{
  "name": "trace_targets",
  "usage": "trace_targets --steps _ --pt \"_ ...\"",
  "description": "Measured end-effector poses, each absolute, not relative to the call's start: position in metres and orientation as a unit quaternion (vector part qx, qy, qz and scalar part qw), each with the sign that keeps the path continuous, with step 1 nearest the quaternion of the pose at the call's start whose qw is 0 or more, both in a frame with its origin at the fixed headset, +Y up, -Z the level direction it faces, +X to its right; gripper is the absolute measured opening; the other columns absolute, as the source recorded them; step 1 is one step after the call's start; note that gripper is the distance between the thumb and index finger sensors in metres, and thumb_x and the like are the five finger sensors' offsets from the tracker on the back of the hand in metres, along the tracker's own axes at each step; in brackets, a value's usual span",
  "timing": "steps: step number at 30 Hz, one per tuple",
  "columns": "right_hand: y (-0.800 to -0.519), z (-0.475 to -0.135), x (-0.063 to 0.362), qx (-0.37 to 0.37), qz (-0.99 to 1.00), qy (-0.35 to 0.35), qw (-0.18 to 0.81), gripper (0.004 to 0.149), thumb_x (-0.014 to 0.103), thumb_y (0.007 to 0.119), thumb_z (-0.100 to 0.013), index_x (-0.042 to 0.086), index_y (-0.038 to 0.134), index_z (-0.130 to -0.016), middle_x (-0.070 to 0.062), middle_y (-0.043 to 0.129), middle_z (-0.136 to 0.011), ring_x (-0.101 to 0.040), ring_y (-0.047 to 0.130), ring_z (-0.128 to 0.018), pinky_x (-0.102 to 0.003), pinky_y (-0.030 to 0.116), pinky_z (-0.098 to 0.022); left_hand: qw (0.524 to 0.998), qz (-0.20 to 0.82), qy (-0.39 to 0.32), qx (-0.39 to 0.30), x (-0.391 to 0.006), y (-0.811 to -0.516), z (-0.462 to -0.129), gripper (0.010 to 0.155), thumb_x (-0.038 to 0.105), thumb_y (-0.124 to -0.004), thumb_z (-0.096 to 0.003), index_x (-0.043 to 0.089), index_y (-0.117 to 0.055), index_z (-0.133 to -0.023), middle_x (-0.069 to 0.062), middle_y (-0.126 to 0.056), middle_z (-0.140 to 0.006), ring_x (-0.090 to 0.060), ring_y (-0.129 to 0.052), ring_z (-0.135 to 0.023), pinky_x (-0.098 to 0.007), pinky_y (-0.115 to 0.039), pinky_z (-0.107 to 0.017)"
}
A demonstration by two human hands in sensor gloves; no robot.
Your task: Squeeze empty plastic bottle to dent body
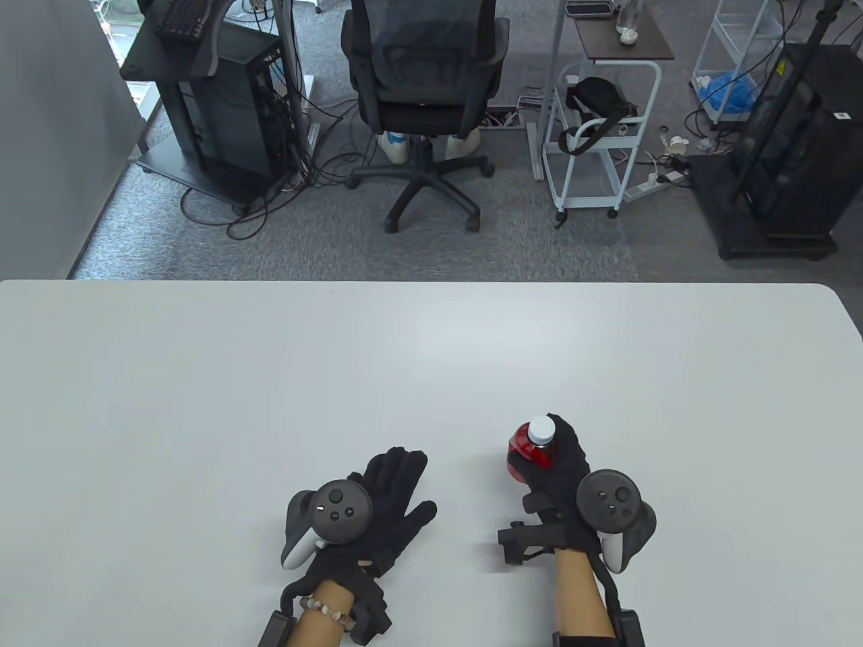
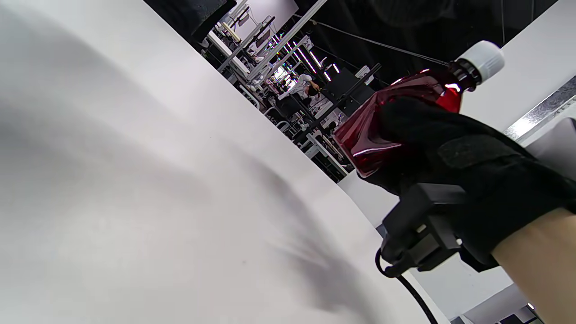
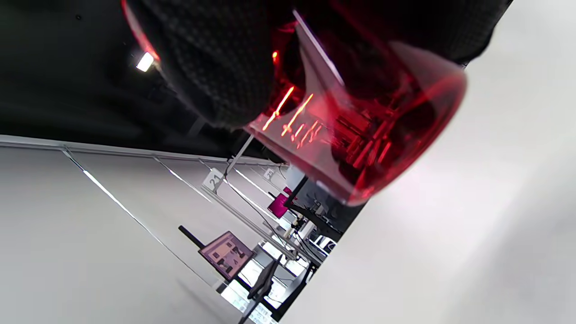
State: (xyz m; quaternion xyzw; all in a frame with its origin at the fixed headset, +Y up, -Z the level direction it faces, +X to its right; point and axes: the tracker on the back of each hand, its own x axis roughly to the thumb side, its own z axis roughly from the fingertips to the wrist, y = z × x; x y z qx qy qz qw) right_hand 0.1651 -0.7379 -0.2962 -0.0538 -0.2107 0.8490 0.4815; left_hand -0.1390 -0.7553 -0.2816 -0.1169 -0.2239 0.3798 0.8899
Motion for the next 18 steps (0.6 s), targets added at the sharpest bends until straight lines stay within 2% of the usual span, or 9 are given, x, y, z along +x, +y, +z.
trace_targets --steps 2,6,8,10,11,13,15,18 --pt "-0.735 -0.293 0.168 -0.072 0.834 -0.243 0.491 0.063 0.033 0.096 -0.043 0.010 0.068 -0.094 -0.006 0.087 -0.085 -0.028 0.091 -0.076 -0.054 0.081 -0.055 0.889 0.381 -0.224 -0.118 -0.139 -0.755 -0.282 0.072 0.057 -0.056 -0.0654 0.023 -0.021 -0.119 -0.017 -0.016 -0.125 -0.044 -0.011 -0.113 -0.066 -0.006 -0.069" --pt "-0.733 -0.290 0.175 -0.069 0.816 -0.252 0.515 0.058 0.037 0.095 -0.043 0.010 0.073 -0.090 -0.005 0.092 -0.079 -0.026 0.097 -0.067 -0.047 0.087 -0.049 0.890 0.382 -0.221 -0.118 -0.140 -0.756 -0.283 0.072 0.056 -0.056 -0.0654 0.023 -0.022 -0.119 -0.018 -0.018 -0.125 -0.044 -0.013 -0.114 -0.066 -0.007 -0.069" --pt "-0.737 -0.292 0.177 -0.062 0.807 -0.215 0.546 0.061 0.037 0.094 -0.044 0.010 0.070 -0.093 -0.006 0.090 -0.083 -0.027 0.095 -0.071 -0.051 0.084 -0.051 0.889 0.385 -0.218 -0.120 -0.141 -0.756 -0.284 0.072 0.056 -0.056 -0.0654 0.023 -0.023 -0.119 -0.018 -0.019 -0.125 -0.045 -0.013 -0.113 -0.066 -0.007 -0.069" --pt "-0.739 -0.292 0.177 -0.068 0.786 -0.234 0.568 0.066 0.036 0.092 -0.047 0.008 0.065 -0.099 -0.011 0.086 -0.089 -0.032 0.093 -0.073 -0.058 0.078 -0.055 0.889 0.385 -0.217 -0.119 -0.141 -0.757 -0.284 0.072 0.056 -0.056 -0.0653 0.023 -0.023 -0.120 -0.018 -0.019 -0.125 -0.045 -0.014 -0.113 -0.066 -0.007 -0.069" --pt "-0.741 -0.291 0.176 -0.076 0.779 -0.234 0.576 0.071 0.037 0.091 -0.048 0.006 0.060 -0.104 -0.018 0.081 -0.096 -0.037 0.091 -0.074 -0.061 0.074 -0.057 0.889 0.385 -0.216 -0.120 -0.141 -0.756 -0.284 0.072 0.056 -0.056 -0.0654 0.022 -0.023 -0.120 -0.018 -0.020 -0.125 -0.045 -0.014 -0.113 -0.066 -0.007 -0.069" --pt "-0.744 -0.293 0.178 -0.064 0.787 -0.215 0.575 0.073 0.038 0.088 -0.051 0.007 0.053 -0.107 -0.016 0.076 -0.100 -0.040 0.085 -0.081 -0.066 0.068 -0.060 0.889 0.386 -0.216 -0.121 -0.141 -0.756 -0.284 0.072 0.056 -0.056 -0.0653 0.022 -0.023 -0.120 -0.019 -0.020 -0.125 -0.045 -0.015 -0.113 -0.066 -0.007 -0.069" --pt "-0.746 -0.295 0.177 -0.058 0.815 -0.217 0.535 0.074 0.040 0.087 -0.053 0.007 0.051 -0.108 -0.017 0.076 -0.101 -0.040 0.086 -0.079 -0.063 0.071 -0.058 0.888 0.386 -0.215 -0.123 -0.141 -0.756 -0.284 0.072 0.056 -0.056 -0.0652 0.022 -0.023 -0.120 -0.019 -0.021 -0.125 -0.046 -0.015 -0.113 -0.067 -0.007 -0.069" --pt "-0.747 -0.300 0.170 -0.035 0.849 -0.171 0.498 0.076 0.040 0.082 -0.057 0.006 0.043 -0.112 -0.021 0.071 -0.105 -0.043 0.082 -0.082 -0.064 0.069 -0.059 0.888 0.387 -0.215 -0.126 -0.141 -0.756 -0.284 0.072 0.056 -0.056 -0.0653 0.022 -0.024 -0.120 -0.019 -0.021 -0.125 -0.046 -0.015 -0.113 -0.067 -0.007 -0.069"
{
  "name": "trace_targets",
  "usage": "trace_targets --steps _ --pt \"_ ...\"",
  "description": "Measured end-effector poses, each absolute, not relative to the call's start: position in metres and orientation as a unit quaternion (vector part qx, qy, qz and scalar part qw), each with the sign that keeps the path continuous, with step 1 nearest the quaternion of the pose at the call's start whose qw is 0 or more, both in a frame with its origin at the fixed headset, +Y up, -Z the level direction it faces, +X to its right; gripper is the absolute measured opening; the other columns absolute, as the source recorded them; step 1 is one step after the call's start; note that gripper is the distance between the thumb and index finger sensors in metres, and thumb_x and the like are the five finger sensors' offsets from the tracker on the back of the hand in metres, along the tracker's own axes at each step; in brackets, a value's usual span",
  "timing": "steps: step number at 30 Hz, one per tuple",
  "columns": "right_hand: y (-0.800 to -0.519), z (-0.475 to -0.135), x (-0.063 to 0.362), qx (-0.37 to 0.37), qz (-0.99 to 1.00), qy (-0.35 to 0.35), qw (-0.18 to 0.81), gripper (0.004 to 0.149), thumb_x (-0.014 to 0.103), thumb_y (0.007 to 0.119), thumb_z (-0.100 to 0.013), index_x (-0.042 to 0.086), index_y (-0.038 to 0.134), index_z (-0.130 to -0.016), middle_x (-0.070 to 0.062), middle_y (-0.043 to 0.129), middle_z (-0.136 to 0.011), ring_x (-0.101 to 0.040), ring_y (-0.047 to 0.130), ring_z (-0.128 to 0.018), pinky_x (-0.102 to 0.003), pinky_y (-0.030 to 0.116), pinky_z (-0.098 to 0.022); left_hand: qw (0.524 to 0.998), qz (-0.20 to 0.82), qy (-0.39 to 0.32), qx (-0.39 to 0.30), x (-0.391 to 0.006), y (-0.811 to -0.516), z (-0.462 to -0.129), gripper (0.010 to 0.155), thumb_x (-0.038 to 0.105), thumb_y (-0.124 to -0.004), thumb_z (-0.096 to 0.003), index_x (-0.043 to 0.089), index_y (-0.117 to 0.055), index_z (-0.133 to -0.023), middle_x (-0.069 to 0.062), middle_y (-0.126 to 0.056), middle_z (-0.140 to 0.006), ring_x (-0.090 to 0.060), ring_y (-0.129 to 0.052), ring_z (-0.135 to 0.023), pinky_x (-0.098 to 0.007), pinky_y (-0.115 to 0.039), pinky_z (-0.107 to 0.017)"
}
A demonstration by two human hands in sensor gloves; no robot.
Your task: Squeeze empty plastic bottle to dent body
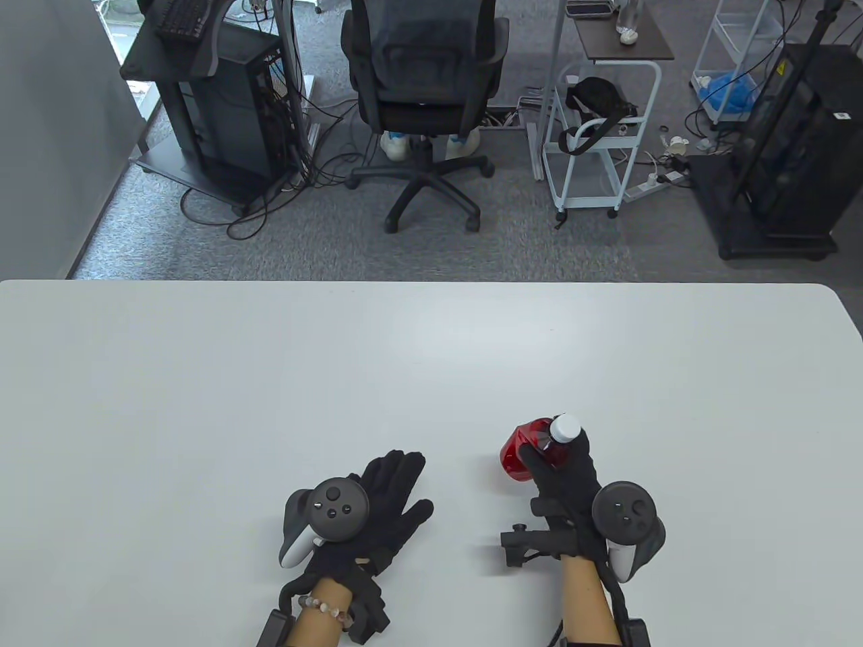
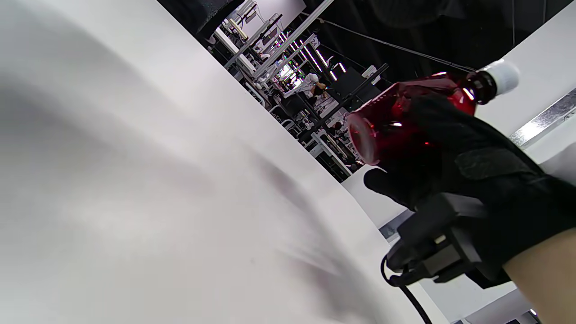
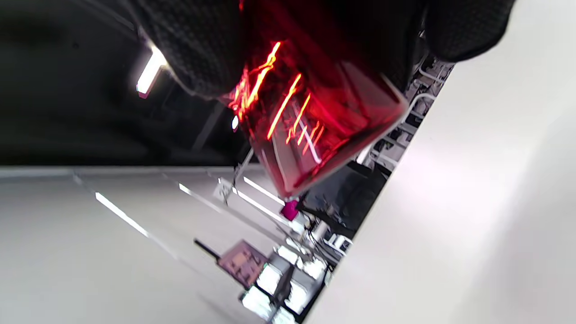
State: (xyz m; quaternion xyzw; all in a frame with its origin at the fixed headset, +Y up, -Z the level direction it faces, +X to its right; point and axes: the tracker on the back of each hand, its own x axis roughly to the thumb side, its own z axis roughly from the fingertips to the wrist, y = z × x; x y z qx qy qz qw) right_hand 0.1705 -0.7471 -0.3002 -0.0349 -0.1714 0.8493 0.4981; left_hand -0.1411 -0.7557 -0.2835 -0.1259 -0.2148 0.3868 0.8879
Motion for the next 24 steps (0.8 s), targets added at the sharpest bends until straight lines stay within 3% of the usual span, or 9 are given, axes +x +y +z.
trace_targets --steps 6,11,24 --pt "-0.750 -0.318 0.155 -0.041 0.888 -0.132 0.439 0.077 0.044 0.076 -0.061 0.011 0.034 -0.116 -0.027 0.066 -0.107 -0.046 0.078 -0.080 -0.062 0.070 -0.056 0.889 0.387 -0.211 -0.123 -0.143 -0.754 -0.284 0.072 0.056 -0.056 -0.0652 0.022 -0.024 -0.120 -0.019 -0.021 -0.125 -0.046 -0.015 -0.113 -0.067 -0.007 -0.069" --pt "-0.754 -0.339 0.143 -0.065 0.921 -0.103 0.369 0.078 0.040 0.079 -0.059 0.010 0.035 -0.116 -0.027 0.067 -0.106 -0.044 0.081 -0.076 -0.060 0.072 -0.054 0.891 0.386 -0.204 -0.121 -0.146 -0.754 -0.284 0.072 0.056 -0.056 -0.0652 0.022 -0.024 -0.120 -0.019 -0.020 -0.125 -0.046 -0.015 -0.113 -0.066 -0.007 -0.069" --pt "-0.762 -0.386 0.140 -0.118 0.942 -0.063 0.309 0.077 0.033 0.084 -0.056 0.007 0.040 -0.114 -0.027 0.068 -0.106 -0.047 0.082 -0.079 -0.065 0.069 -0.058 0.895 0.384 -0.192 -0.123 -0.150 -0.754 -0.285 0.072 0.056 -0.056 -0.0652 0.022 -0.024 -0.120 -0.019 -0.020 -0.125 -0.045 -0.014 -0.113 -0.066 -0.007 -0.069"
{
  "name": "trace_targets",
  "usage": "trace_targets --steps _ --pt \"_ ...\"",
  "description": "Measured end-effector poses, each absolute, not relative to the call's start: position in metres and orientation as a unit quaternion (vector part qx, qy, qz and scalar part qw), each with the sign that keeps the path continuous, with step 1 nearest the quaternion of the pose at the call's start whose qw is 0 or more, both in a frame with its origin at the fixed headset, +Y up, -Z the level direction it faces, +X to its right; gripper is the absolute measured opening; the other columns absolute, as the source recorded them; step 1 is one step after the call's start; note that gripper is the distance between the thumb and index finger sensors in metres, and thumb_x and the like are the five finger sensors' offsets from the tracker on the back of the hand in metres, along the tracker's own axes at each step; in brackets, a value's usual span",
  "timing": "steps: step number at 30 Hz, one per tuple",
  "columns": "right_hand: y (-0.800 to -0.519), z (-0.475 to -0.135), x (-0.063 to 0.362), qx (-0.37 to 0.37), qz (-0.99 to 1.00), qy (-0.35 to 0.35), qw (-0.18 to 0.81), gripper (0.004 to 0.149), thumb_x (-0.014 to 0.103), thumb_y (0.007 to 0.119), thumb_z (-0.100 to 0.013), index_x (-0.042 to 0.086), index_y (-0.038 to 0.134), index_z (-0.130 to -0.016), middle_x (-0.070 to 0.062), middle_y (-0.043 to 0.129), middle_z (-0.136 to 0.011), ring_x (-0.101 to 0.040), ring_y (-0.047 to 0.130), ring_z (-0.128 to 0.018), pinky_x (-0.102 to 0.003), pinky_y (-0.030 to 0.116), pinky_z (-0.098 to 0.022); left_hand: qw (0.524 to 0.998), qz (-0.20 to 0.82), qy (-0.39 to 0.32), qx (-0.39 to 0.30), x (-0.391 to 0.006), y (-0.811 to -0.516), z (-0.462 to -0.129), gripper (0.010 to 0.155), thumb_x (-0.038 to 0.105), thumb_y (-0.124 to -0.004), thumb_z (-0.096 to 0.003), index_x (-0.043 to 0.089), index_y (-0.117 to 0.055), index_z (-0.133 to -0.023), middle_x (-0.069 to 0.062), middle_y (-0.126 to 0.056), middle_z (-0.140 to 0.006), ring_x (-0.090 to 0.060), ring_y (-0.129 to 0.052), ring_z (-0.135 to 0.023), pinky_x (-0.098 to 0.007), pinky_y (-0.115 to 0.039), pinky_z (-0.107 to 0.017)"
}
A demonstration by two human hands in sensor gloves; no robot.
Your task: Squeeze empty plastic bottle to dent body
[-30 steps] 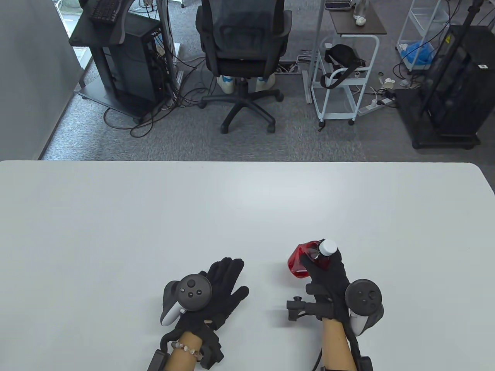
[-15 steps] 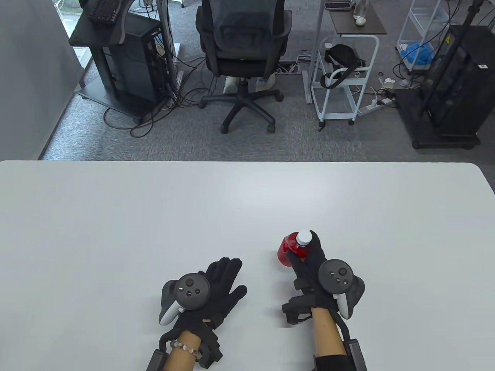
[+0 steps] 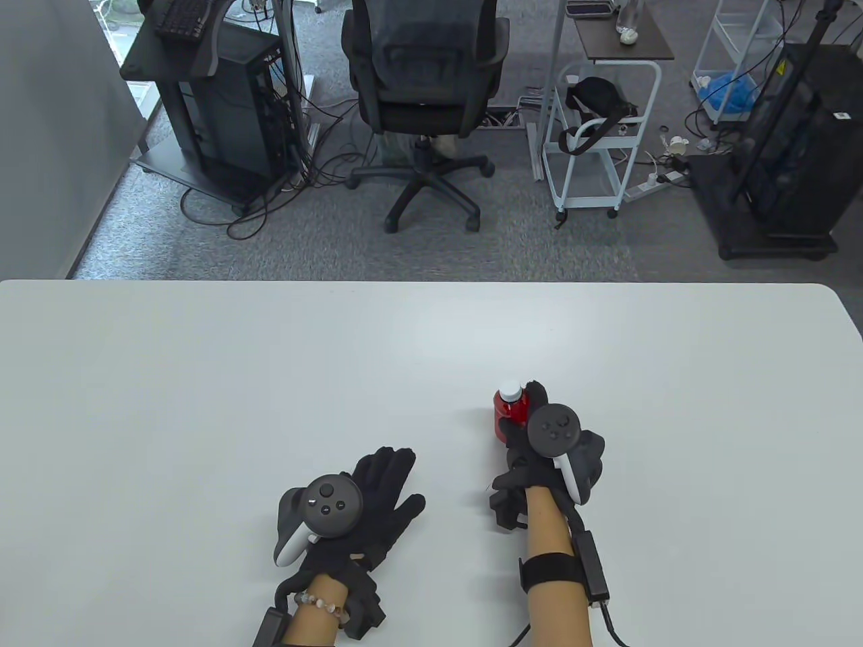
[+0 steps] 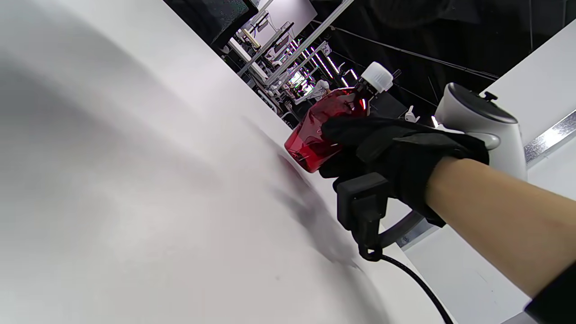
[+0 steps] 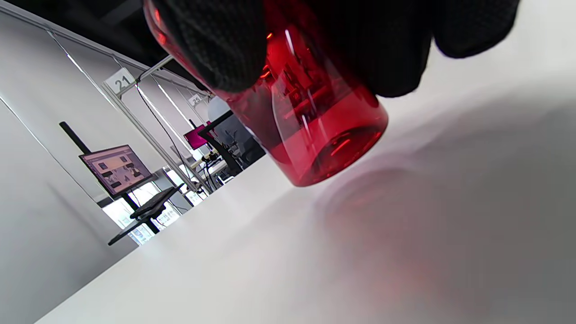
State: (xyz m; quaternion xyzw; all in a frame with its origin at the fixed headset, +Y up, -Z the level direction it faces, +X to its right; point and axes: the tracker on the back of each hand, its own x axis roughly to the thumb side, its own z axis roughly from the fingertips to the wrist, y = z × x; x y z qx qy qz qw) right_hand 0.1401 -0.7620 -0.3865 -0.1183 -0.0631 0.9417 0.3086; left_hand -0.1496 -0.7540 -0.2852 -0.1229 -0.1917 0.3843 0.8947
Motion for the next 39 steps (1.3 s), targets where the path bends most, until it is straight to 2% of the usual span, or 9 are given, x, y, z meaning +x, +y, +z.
trace_targets --steps 4,20,23,26,31,39 --pt "-0.766 -0.390 0.138 -0.117 0.949 -0.033 0.292 0.077 0.033 0.085 -0.056 0.007 0.041 -0.114 -0.027 0.069 -0.106 -0.046 0.083 -0.080 -0.066 0.068 -0.058 0.895 0.384 -0.189 -0.126 -0.150 -0.754 -0.285 0.072 0.056 -0.056 -0.0652 0.022 -0.024 -0.120 -0.019 -0.020 -0.125 -0.045 -0.014 -0.113 -0.066 -0.007 -0.069" --pt "-0.770 -0.382 0.136 -0.100 0.950 -0.034 0.295 0.083 0.037 0.085 -0.055 0.004 0.037 -0.114 -0.025 0.067 -0.107 -0.046 0.082 -0.082 -0.069 0.066 -0.059 0.893 0.390 -0.187 -0.125 -0.152 -0.754 -0.286 0.072 0.056 -0.056 -0.0653 0.022 -0.024 -0.120 -0.019 -0.019 -0.125 -0.046 -0.014 -0.113 -0.066 -0.007 -0.069" --pt "-0.765 -0.374 0.140 -0.084 0.947 -0.029 0.308 0.089 0.038 0.085 -0.055 0.002 0.031 -0.115 -0.029 0.058 -0.111 -0.049 0.075 -0.088 -0.072 0.062 -0.061 0.893 0.391 -0.186 -0.124 -0.152 -0.754 -0.287 0.072 0.056 -0.056 -0.0654 0.022 -0.024 -0.120 -0.019 -0.019 -0.125 -0.045 -0.014 -0.113 -0.066 -0.007 -0.069" --pt "-0.756 -0.361 0.147 -0.050 0.944 -0.001 0.325 0.095 0.041 0.082 -0.058 0.000 0.018 -0.115 -0.034 0.038 -0.117 -0.056 0.055 -0.098 -0.079 0.050 -0.064 0.893 0.393 -0.184 -0.124 -0.153 -0.755 -0.287 0.072 0.056 -0.056 -0.0653 0.022 -0.024 -0.120 -0.019 -0.019 -0.125 -0.045 -0.013 -0.113 -0.066 -0.007 -0.069" --pt "-0.736 -0.327 0.158 -0.013 0.941 -0.069 0.332 0.095 0.043 0.080 -0.058 -0.001 0.019 -0.116 -0.035 0.035 -0.118 -0.058 0.050 -0.100 -0.080 0.047 -0.064 0.895 0.385 -0.185 -0.128 -0.151 -0.756 -0.286 0.072 0.056 -0.056 -0.0653 0.022 -0.024 -0.120 -0.019 -0.019 -0.125 -0.045 -0.013 -0.113 -0.066 -0.007 -0.069" --pt "-0.709 -0.291 0.157 0.025 0.922 -0.123 0.367 0.093 0.043 0.079 -0.059 -0.002 0.021 -0.116 -0.036 0.034 -0.118 -0.059 0.048 -0.100 -0.080 0.045 -0.064 0.898 0.376 -0.194 -0.123 -0.150 -0.752 -0.284 0.072 0.056 -0.056 -0.0653 0.022 -0.024 -0.120 -0.018 -0.017 -0.125 -0.044 -0.011 -0.113 -0.066 -0.006 -0.068"
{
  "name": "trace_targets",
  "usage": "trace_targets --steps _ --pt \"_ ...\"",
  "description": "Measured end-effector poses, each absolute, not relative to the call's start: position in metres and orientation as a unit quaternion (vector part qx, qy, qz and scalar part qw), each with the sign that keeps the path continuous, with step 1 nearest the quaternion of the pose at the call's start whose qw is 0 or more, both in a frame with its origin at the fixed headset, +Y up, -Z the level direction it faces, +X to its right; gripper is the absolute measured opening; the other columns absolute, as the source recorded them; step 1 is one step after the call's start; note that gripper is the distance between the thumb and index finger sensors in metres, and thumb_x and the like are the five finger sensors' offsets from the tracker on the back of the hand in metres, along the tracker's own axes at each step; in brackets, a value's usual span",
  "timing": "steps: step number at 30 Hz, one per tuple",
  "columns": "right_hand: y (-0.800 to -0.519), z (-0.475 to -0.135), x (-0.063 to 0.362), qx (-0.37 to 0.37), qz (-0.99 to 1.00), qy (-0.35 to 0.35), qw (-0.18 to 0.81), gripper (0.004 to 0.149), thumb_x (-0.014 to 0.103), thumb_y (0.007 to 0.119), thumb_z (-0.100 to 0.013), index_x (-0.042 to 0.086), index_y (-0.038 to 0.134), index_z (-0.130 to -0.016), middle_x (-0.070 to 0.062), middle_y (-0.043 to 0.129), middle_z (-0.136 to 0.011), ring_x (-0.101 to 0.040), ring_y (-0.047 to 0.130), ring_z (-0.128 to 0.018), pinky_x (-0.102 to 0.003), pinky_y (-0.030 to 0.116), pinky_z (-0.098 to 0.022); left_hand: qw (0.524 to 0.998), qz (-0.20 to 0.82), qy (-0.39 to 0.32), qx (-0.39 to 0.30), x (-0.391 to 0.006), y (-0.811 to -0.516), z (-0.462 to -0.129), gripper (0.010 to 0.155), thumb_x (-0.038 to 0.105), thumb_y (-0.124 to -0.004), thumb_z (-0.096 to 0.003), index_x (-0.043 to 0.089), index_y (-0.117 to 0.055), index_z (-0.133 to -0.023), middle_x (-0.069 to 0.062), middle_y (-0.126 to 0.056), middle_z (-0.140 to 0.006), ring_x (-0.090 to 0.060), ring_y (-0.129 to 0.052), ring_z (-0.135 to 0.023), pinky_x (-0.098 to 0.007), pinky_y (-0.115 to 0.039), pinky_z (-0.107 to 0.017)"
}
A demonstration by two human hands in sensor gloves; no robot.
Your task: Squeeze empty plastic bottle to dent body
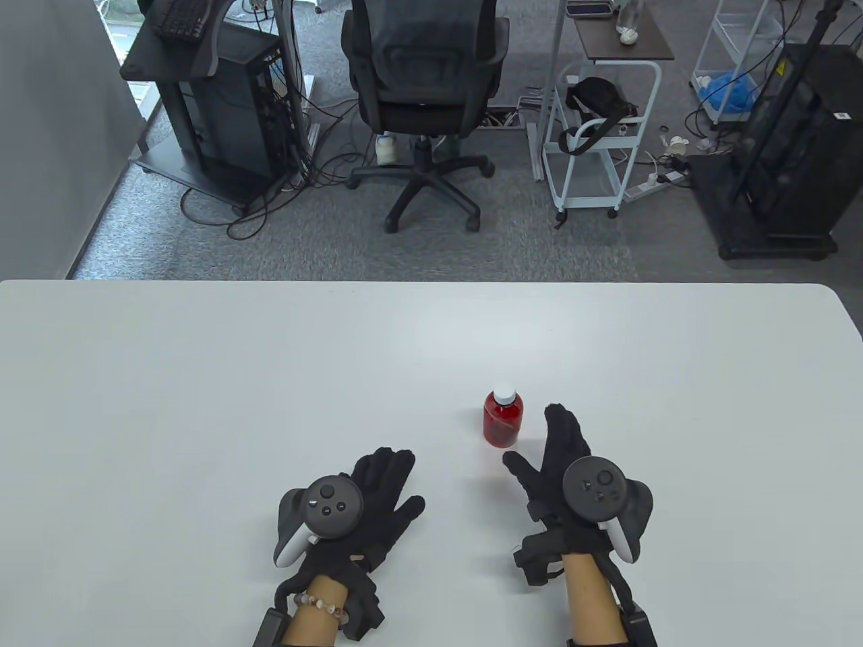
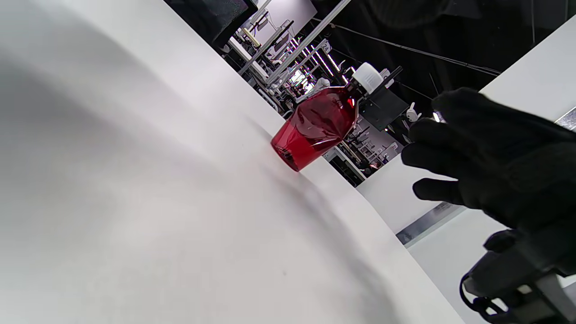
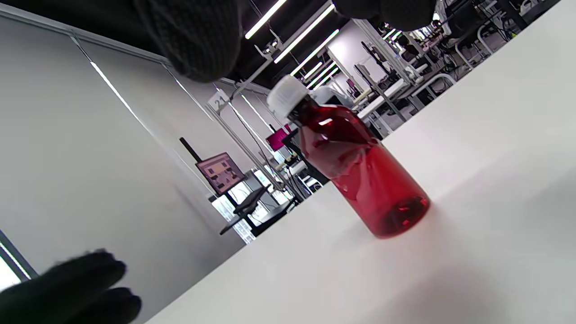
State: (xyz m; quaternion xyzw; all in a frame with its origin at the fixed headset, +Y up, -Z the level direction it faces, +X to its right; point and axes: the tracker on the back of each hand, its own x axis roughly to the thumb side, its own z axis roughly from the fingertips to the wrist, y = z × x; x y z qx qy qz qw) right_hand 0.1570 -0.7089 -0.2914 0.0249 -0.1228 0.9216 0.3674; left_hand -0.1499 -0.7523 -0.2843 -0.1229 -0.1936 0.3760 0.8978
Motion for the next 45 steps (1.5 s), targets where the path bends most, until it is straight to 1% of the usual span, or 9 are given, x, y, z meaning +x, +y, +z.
trace_targets --steps 2,12,16,20,26,29,31,36,45 --pt "-0.706 -0.285 0.154 0.034 0.923 -0.142 0.356 0.092 0.043 0.079 -0.059 -0.002 0.023 -0.116 -0.036 0.036 -0.118 -0.059 0.050 -0.100 -0.080 0.046 -0.064 0.898 0.375 -0.194 -0.122 -0.150 -0.753 -0.285 0.072 0.056 -0.056 -0.0653 0.022 -0.024 -0.120 -0.018 -0.016 -0.125 -0.044 -0.011 -0.113 -0.066 -0.006 -0.068" --pt "-0.707 -0.275 0.128 0.079 0.944 -0.152 0.283 0.089 0.046 0.075 -0.061 -0.001 0.025 -0.117 -0.036 0.035 -0.118 -0.058 0.048 -0.101 -0.080 0.046 -0.064 0.899 0.369 -0.203 -0.121 -0.147 -0.752 -0.283 0.072 0.056 -0.056 -0.0654 0.022 -0.022 -0.120 -0.017 -0.014 -0.124 -0.043 -0.009 -0.113 -0.066 -0.005 -0.068" --pt "-0.705 -0.272 0.118 0.116 0.936 -0.180 0.280 0.086 0.046 0.073 -0.061 -0.001 0.028 -0.117 -0.035 0.036 -0.118 -0.057 0.049 -0.101 -0.079 0.047 -0.065 0.899 0.364 -0.210 -0.122 -0.142 -0.751 -0.282 0.073 0.057 -0.056 -0.0654 0.022 -0.022 -0.119 -0.016 -0.013 -0.124 -0.043 -0.007 -0.113 -0.065 -0.005 -0.068" --pt "-0.705 -0.268 0.107 0.142 0.932 -0.190 0.275 0.084 0.046 0.072 -0.062 -0.001 0.030 -0.117 -0.034 0.038 -0.118 -0.057 0.051 -0.101 -0.078 0.047 -0.065 0.899 0.358 -0.215 -0.130 -0.138 -0.752 -0.282 0.073 0.057 -0.055 -0.0655 0.022 -0.021 -0.119 -0.016 -0.012 -0.124 -0.042 -0.007 -0.112 -0.065 -0.005 -0.068" --pt "-0.723 -0.276 0.091 0.193 0.943 -0.118 0.243 0.080 0.045 0.070 -0.062 0.000 0.034 -0.117 -0.033 0.039 -0.118 -0.056 0.051 -0.101 -0.077 0.047 -0.066 0.898 0.360 -0.214 -0.136 -0.137 -0.752 -0.283 0.073 0.057 -0.055 -0.0655 0.022 -0.021 -0.119 -0.015 -0.011 -0.124 -0.042 -0.005 -0.112 -0.065 -0.004 -0.068" --pt "-0.733 -0.279 0.091 0.191 0.957 -0.065 0.206 0.079 0.045 0.070 -0.063 0.001 0.034 -0.118 -0.032 0.035 -0.120 -0.056 0.047 -0.103 -0.078 0.046 -0.066 0.897 0.364 -0.211 -0.137 -0.139 -0.754 -0.284 0.073 0.057 -0.056 -0.0655 0.022 -0.021 -0.119 -0.015 -0.011 -0.124 -0.042 -0.005 -0.112 -0.065 -0.004 -0.068" --pt "-0.737 -0.281 0.093 0.185 0.965 -0.045 0.183 0.079 0.045 0.069 -0.063 0.002 0.033 -0.118 -0.032 0.035 -0.120 -0.056 0.046 -0.103 -0.078 0.046 -0.066 0.896 0.365 -0.211 -0.138 -0.139 -0.754 -0.284 0.073 0.056 -0.056 -0.0655 0.021 -0.021 -0.119 -0.015 -0.011 -0.124 -0.042 -0.005 -0.112 -0.065 -0.004 -0.068" --pt "-0.742 -0.283 0.096 0.176 0.963 -0.034 0.202 0.078 0.045 0.069 -0.063 0.001 0.034 -0.118 -0.032 0.036 -0.120 -0.056 0.047 -0.103 -0.078 0.046 -0.066 0.896 0.364 -0.214 -0.140 -0.138 -0.755 -0.283 0.073 0.057 -0.056 -0.0654 0.022 -0.021 -0.119 -0.015 -0.011 -0.124 -0.042 -0.006 -0.112 -0.065 -0.004 -0.068" --pt "-0.749 -0.286 0.097 0.173 0.964 0.006 0.199 0.077 0.044 0.069 -0.063 0.001 0.038 -0.118 -0.032 0.036 -0.120 -0.057 0.047 -0.103 -0.078 0.046 -0.066 0.894 0.367 -0.210 -0.150 -0.140 -0.757 -0.284 0.073 0.056 -0.056 -0.0654 0.021 -0.022 -0.119 -0.015 -0.012 -0.124 -0.042 -0.006 -0.112 -0.065 -0.004 -0.068"
